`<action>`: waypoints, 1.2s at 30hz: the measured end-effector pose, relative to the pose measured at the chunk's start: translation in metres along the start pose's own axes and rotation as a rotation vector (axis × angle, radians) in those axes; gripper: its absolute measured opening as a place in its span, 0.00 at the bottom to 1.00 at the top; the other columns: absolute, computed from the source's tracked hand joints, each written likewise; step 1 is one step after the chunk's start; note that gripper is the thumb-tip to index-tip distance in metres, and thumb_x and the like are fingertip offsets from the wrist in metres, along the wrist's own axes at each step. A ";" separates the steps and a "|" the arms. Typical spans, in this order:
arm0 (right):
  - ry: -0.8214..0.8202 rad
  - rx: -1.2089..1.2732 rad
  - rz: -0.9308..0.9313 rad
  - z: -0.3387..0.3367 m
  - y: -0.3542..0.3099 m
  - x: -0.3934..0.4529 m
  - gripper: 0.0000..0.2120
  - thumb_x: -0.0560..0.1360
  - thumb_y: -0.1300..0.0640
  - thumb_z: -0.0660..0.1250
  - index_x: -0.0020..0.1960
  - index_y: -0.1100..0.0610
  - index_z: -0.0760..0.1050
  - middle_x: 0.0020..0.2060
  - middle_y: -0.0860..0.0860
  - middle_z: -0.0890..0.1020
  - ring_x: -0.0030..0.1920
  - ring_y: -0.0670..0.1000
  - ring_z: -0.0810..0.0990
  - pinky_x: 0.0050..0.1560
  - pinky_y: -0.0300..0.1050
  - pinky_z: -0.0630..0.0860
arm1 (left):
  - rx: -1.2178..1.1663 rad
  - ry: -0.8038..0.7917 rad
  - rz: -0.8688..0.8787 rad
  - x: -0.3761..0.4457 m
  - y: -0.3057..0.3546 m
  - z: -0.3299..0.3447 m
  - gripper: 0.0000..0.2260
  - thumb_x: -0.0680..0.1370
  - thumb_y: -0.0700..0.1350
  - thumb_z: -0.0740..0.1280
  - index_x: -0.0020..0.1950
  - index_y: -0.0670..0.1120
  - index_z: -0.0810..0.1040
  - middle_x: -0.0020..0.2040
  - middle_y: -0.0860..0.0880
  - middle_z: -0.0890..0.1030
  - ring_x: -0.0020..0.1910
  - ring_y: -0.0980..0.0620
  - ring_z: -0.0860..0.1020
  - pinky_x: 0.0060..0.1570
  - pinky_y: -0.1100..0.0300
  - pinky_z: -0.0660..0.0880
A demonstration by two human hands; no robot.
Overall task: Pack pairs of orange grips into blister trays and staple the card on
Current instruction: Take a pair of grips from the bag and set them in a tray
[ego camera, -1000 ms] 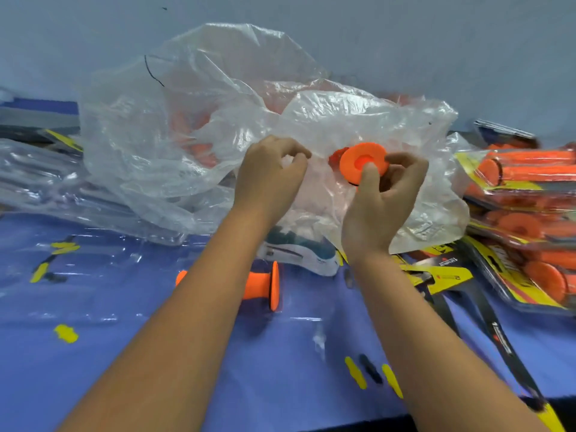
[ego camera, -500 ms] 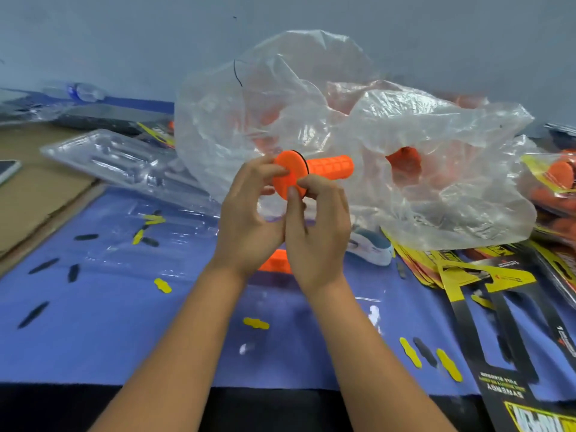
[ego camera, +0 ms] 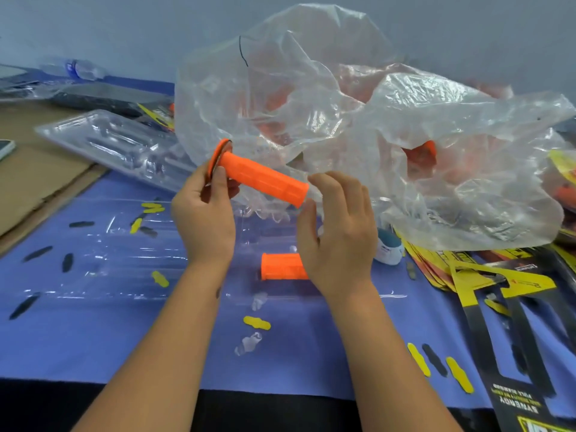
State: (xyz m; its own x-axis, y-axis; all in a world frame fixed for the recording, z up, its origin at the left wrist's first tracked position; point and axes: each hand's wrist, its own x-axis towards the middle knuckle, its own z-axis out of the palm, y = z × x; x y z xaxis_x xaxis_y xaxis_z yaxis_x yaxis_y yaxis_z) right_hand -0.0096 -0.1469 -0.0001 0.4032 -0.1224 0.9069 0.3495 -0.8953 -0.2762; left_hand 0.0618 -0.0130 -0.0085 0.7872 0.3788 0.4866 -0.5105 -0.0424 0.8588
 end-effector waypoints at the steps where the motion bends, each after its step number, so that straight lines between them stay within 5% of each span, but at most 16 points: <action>1: -0.008 -0.001 0.011 -0.001 0.000 0.001 0.13 0.71 0.68 0.68 0.55 0.65 0.79 0.51 0.60 0.81 0.47 0.59 0.76 0.49 0.50 0.73 | -0.022 0.030 -0.033 0.001 -0.001 -0.001 0.12 0.82 0.43 0.63 0.62 0.45 0.81 0.46 0.57 0.84 0.42 0.59 0.83 0.46 0.60 0.81; 4: -0.128 -0.015 0.076 -0.003 -0.001 0.003 0.20 0.73 0.60 0.68 0.63 0.63 0.76 0.57 0.59 0.79 0.54 0.60 0.77 0.53 0.53 0.74 | -0.123 0.061 -0.111 -0.001 0.000 -0.002 0.11 0.81 0.42 0.65 0.58 0.38 0.82 0.41 0.54 0.84 0.41 0.53 0.84 0.44 0.60 0.81; 7: -0.261 -0.035 0.141 -0.001 -0.002 0.003 0.26 0.74 0.53 0.70 0.69 0.61 0.72 0.61 0.58 0.77 0.57 0.60 0.77 0.56 0.55 0.75 | -0.182 0.036 -0.166 -0.007 0.004 0.001 0.06 0.80 0.41 0.66 0.50 0.42 0.83 0.36 0.56 0.84 0.38 0.54 0.84 0.41 0.62 0.80; 13: -0.258 -0.053 0.157 -0.001 0.001 0.004 0.18 0.75 0.59 0.71 0.64 0.63 0.76 0.54 0.60 0.80 0.51 0.63 0.79 0.46 0.52 0.76 | -0.203 -0.094 -0.188 -0.012 0.011 0.000 0.03 0.78 0.41 0.69 0.46 0.46 0.81 0.36 0.54 0.84 0.38 0.53 0.84 0.40 0.62 0.80; 16: -0.236 -0.076 0.182 -0.004 0.006 0.009 0.17 0.75 0.60 0.71 0.62 0.62 0.77 0.55 0.59 0.79 0.51 0.63 0.79 0.45 0.52 0.75 | 0.097 -0.246 -0.099 0.000 0.002 -0.014 0.05 0.74 0.43 0.74 0.45 0.52 0.81 0.38 0.56 0.84 0.39 0.54 0.84 0.40 0.62 0.79; 20: -0.201 -0.081 0.251 -0.010 0.016 0.015 0.17 0.75 0.61 0.70 0.62 0.60 0.76 0.57 0.57 0.79 0.53 0.62 0.78 0.50 0.54 0.74 | 0.573 -0.538 0.048 0.007 -0.006 -0.031 0.09 0.71 0.45 0.70 0.49 0.57 0.82 0.49 0.55 0.85 0.51 0.54 0.81 0.54 0.58 0.75; 22: -0.201 -0.028 0.327 -0.011 0.020 0.015 0.16 0.75 0.59 0.70 0.63 0.58 0.76 0.57 0.54 0.79 0.54 0.58 0.77 0.52 0.52 0.73 | 0.746 -0.662 0.105 0.009 -0.009 -0.031 0.17 0.68 0.47 0.65 0.53 0.59 0.82 0.62 0.57 0.80 0.64 0.55 0.75 0.69 0.50 0.63; 24: -0.213 0.058 0.416 -0.010 0.023 0.014 0.16 0.76 0.58 0.69 0.63 0.56 0.75 0.56 0.51 0.78 0.54 0.53 0.76 0.54 0.50 0.73 | 0.938 -0.741 0.124 0.010 -0.013 -0.031 0.21 0.70 0.44 0.65 0.58 0.64 0.79 0.72 0.63 0.69 0.74 0.57 0.62 0.74 0.42 0.43; 29: -0.309 0.196 0.512 -0.006 0.026 0.012 0.14 0.76 0.56 0.68 0.61 0.53 0.76 0.52 0.47 0.78 0.51 0.50 0.76 0.55 0.53 0.74 | 1.014 -0.679 0.029 0.007 -0.028 -0.028 0.27 0.77 0.39 0.57 0.69 0.66 0.69 0.77 0.64 0.58 0.78 0.54 0.48 0.71 0.37 0.34; 32: -0.415 0.198 0.438 -0.002 0.019 0.008 0.14 0.75 0.54 0.69 0.60 0.51 0.76 0.50 0.45 0.78 0.51 0.53 0.76 0.55 0.55 0.74 | 0.933 -0.588 0.019 0.002 -0.035 -0.020 0.28 0.76 0.35 0.54 0.69 0.62 0.72 0.75 0.57 0.66 0.78 0.54 0.52 0.72 0.42 0.33; 36: -0.578 -0.034 0.334 0.007 0.014 -0.001 0.14 0.75 0.50 0.68 0.60 0.51 0.77 0.52 0.48 0.81 0.55 0.55 0.74 0.59 0.51 0.68 | 0.392 -0.200 -0.210 0.008 -0.035 -0.020 0.28 0.71 0.30 0.52 0.63 0.48 0.79 0.59 0.51 0.80 0.65 0.54 0.70 0.74 0.45 0.58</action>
State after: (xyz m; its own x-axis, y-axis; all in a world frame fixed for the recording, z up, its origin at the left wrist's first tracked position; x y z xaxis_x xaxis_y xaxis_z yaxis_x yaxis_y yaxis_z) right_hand 0.0008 -0.1564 -0.0073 0.8770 -0.1544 0.4551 0.1040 -0.8635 -0.4934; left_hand 0.0784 0.0102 -0.0380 0.9297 0.2335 0.2847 -0.1949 -0.3441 0.9185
